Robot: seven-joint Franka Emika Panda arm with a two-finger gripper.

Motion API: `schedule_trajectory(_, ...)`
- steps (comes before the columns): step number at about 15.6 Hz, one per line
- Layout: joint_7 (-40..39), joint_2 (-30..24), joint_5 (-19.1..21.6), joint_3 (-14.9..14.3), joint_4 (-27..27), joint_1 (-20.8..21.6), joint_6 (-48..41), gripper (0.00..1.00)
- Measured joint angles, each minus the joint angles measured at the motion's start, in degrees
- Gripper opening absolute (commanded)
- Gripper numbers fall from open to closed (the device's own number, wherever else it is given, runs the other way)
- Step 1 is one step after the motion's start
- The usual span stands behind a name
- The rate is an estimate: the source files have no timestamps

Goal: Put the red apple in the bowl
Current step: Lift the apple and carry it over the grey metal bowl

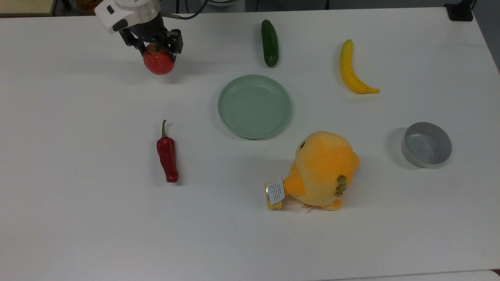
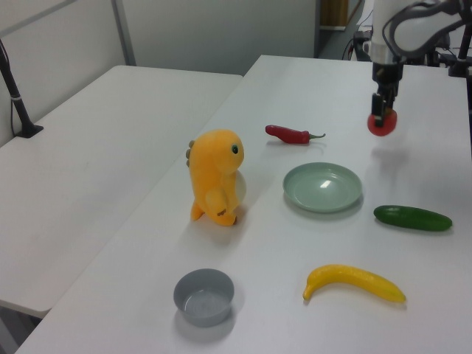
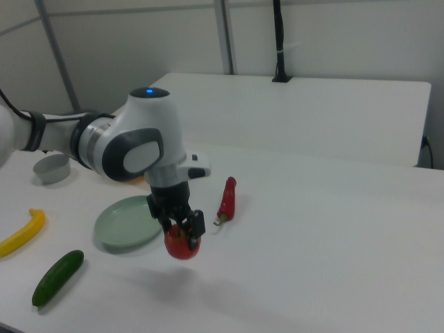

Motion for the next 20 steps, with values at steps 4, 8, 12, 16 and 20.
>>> schedule_trajectory(4,4.9,0.0,3.9,0.2,3.9,4.3,0.0,0.30)
schedule_trajectory(8,11.8,0.2,5.2,3.1,6.4,9.8,0.0,0.30)
schedule_trajectory(12,19.6,2.9,5.3,9.8,10.7,13.0,0.0,0.30)
schedule_trajectory(16,25.6,8.7,4.9,15.1,15.5,15.9,2.3,0.30)
schedule_trajectory(20,33.6,14.6,-0.4,17.4,19.9,19.4,9.5,0.31)
